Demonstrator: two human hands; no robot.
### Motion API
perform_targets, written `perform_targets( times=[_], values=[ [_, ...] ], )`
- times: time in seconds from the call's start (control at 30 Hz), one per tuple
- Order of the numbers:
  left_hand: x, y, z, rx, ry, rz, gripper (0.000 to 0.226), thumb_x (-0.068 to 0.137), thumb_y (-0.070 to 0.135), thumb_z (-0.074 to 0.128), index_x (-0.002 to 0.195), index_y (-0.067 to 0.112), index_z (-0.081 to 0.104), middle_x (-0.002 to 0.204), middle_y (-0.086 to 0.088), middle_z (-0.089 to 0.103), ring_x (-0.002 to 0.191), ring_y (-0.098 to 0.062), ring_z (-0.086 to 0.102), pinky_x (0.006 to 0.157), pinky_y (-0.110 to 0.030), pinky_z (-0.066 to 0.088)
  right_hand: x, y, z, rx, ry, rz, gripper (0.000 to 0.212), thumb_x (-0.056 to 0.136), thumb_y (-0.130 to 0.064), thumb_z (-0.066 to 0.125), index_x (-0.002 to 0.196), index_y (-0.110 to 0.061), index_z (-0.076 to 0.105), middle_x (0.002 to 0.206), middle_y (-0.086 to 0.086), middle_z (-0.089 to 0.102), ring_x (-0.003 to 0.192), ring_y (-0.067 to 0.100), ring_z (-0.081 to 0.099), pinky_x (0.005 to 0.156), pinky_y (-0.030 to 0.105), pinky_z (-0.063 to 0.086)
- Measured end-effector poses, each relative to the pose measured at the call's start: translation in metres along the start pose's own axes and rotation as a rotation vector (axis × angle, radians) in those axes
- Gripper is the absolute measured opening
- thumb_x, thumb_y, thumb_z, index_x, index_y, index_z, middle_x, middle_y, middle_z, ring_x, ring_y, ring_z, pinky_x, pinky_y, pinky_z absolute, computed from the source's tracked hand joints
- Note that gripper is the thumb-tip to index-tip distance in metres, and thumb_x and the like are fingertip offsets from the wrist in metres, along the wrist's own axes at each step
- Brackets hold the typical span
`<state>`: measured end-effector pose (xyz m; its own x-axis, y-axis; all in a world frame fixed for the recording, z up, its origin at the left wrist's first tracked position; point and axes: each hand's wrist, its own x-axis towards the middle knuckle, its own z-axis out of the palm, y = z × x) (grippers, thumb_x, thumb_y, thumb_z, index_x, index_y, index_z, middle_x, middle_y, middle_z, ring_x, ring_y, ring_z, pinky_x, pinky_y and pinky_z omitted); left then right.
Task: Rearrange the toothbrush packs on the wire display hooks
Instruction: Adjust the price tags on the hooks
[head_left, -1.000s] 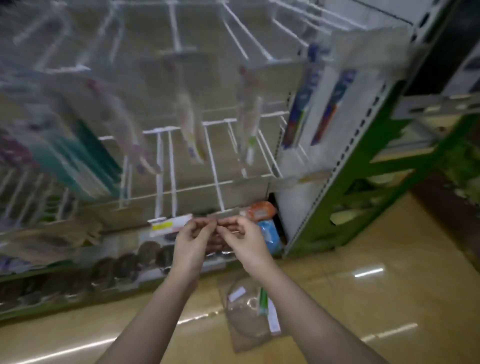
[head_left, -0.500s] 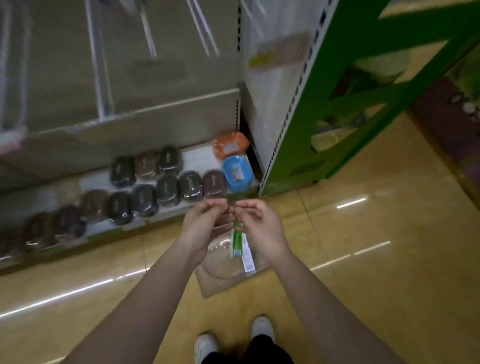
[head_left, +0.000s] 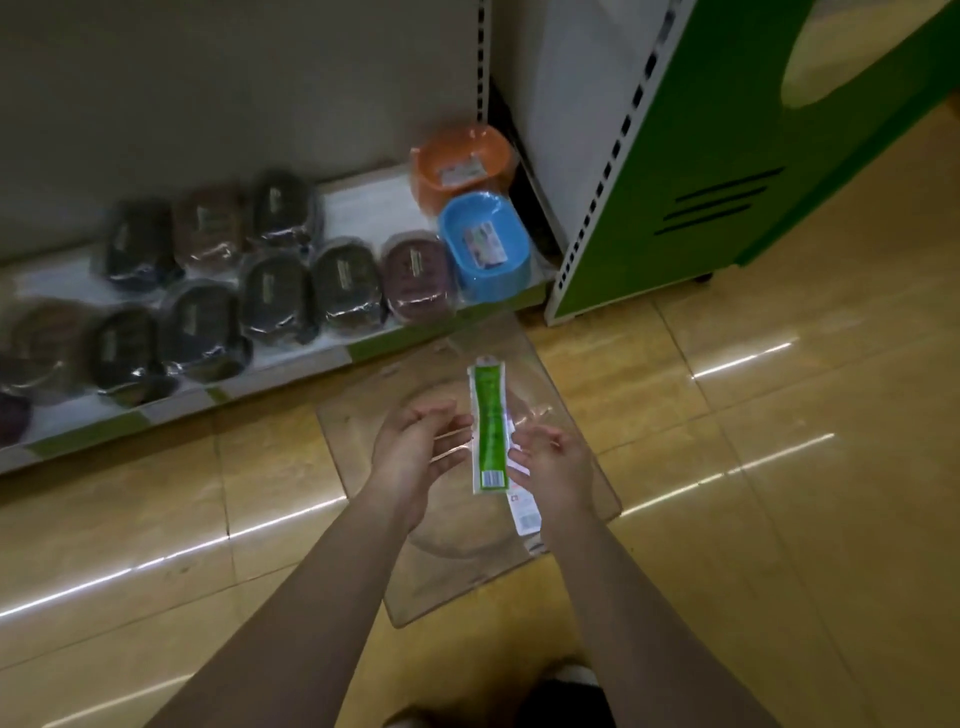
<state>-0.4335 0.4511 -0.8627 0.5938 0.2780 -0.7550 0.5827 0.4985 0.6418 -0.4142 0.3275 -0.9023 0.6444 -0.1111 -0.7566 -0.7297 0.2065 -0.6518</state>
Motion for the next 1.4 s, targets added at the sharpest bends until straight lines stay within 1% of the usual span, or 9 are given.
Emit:
perform_targets(
  times=[0.2, 0.3, 0.47, 0.6, 0.77, 0.97, 1.1, 1.3, 1.4],
  values=[
    [0.081, -0.046, -0.009, -0.019, -0.008, -0.008, 0.008, 0.094, 0.009, 0.05, 0.095, 0.011, 0.058, 0.091, -0.011, 0.065, 0.08, -0.02, 0.062, 0.076, -0.029, 0.05, 0.093, 0.056, 0.015, -0.338, 0.035, -0.013, 0.011, 0.089, -0.013, 0.049, 0.085, -0.015, 0.06, 0.084, 0.006, 0.062, 0.089, 0.031, 0.062, 0.09, 0.049, 0.051],
    [0.113, -0.064, -0.011, 0.002, -0.012, 0.021, 0.012, 0.094, 0.012, 0.05, 0.104, 0.011, 0.058, 0.1, -0.011, 0.065, 0.083, -0.018, 0.061, 0.077, -0.028, 0.048, 0.121, 0.072, 0.024, -0.643, 0.051, -0.146, 0.027, 0.094, -0.016, 0.042, 0.115, -0.011, 0.058, 0.107, 0.012, 0.065, 0.101, 0.033, 0.062, 0.088, 0.038, 0.05],
    [0.143, -0.101, -0.01, 0.08, 0.003, -0.003, 0.021, 0.095, 0.017, 0.049, 0.114, 0.018, 0.058, 0.101, 0.001, 0.064, 0.084, -0.008, 0.057, 0.068, -0.021, 0.041, 0.153, 0.101, 0.008, -1.019, 0.085, -0.243, 0.029, 0.091, -0.011, 0.045, 0.116, -0.005, 0.057, 0.116, 0.016, 0.061, 0.106, 0.031, 0.06, 0.084, 0.032, 0.046],
    [0.157, -0.124, -0.007, 0.113, -0.047, -0.081, 0.041, 0.095, 0.019, 0.051, 0.134, 0.016, 0.043, 0.109, -0.001, 0.06, 0.085, -0.008, 0.056, 0.061, -0.02, 0.038, 0.172, 0.101, 0.014, -0.968, 0.063, -0.331, 0.035, 0.087, -0.017, 0.051, 0.121, -0.012, 0.057, 0.12, 0.01, 0.061, 0.111, 0.029, 0.058, 0.09, 0.03, 0.046],
    [0.165, -0.125, -0.002, 0.063, -0.075, -0.106, 0.046, 0.095, 0.012, 0.05, 0.14, 0.01, 0.038, 0.116, -0.012, 0.06, 0.078, -0.011, 0.059, 0.056, -0.022, 0.042, 0.178, 0.097, 0.011, -0.718, -0.021, -0.2, 0.015, 0.09, -0.013, 0.056, 0.102, -0.01, 0.065, 0.096, 0.005, 0.064, 0.088, 0.022, 0.061, 0.072, 0.023, 0.043],
    [0.168, -0.126, -0.001, 0.172, -0.011, 0.025, 0.019, 0.095, 0.006, 0.049, 0.11, 0.01, 0.06, 0.11, -0.016, 0.066, 0.083, -0.019, 0.063, 0.063, -0.024, 0.048, 0.174, 0.097, 0.013, -0.438, -0.093, -0.105, 0.019, 0.082, 0.0, 0.064, 0.075, -0.015, 0.058, 0.09, 0.016, 0.066, 0.088, 0.032, 0.065, 0.086, 0.045, 0.054],
    [0.169, -0.117, -0.003, 0.175, 0.023, 0.142, 0.015, 0.092, 0.003, 0.054, 0.095, 0.017, 0.06, 0.105, -0.013, 0.066, 0.091, -0.024, 0.062, 0.079, -0.034, 0.051, 0.172, 0.085, 0.019, -0.451, -0.19, -0.169, 0.011, 0.083, -0.005, 0.064, 0.083, -0.015, 0.059, 0.095, 0.013, 0.066, 0.089, 0.026, 0.063, 0.081, 0.037, 0.05],
    [0.148, -0.062, -0.007, 0.113, -0.053, 0.321, 0.013, 0.091, 0.002, 0.056, 0.097, 0.013, 0.061, 0.094, -0.008, 0.067, 0.081, -0.015, 0.064, 0.066, -0.022, 0.05, 0.147, 0.032, 0.037, -0.406, -0.359, -0.306, 0.019, 0.085, -0.006, 0.065, 0.085, -0.021, 0.053, 0.09, 0.001, 0.064, 0.083, 0.016, 0.062, 0.072, 0.028, 0.049],
    [0.133, -0.025, -0.005, 0.13, -0.106, 0.409, 0.016, 0.09, 0.002, 0.058, 0.094, 0.016, 0.063, 0.095, -0.006, 0.07, 0.087, -0.017, 0.065, 0.072, -0.025, 0.05, 0.123, 0.001, 0.041, -0.353, -0.431, -0.395, 0.016, 0.087, -0.008, 0.064, 0.093, -0.019, 0.054, 0.099, 0.004, 0.065, 0.089, 0.018, 0.063, 0.077, 0.031, 0.051]
  ],
)
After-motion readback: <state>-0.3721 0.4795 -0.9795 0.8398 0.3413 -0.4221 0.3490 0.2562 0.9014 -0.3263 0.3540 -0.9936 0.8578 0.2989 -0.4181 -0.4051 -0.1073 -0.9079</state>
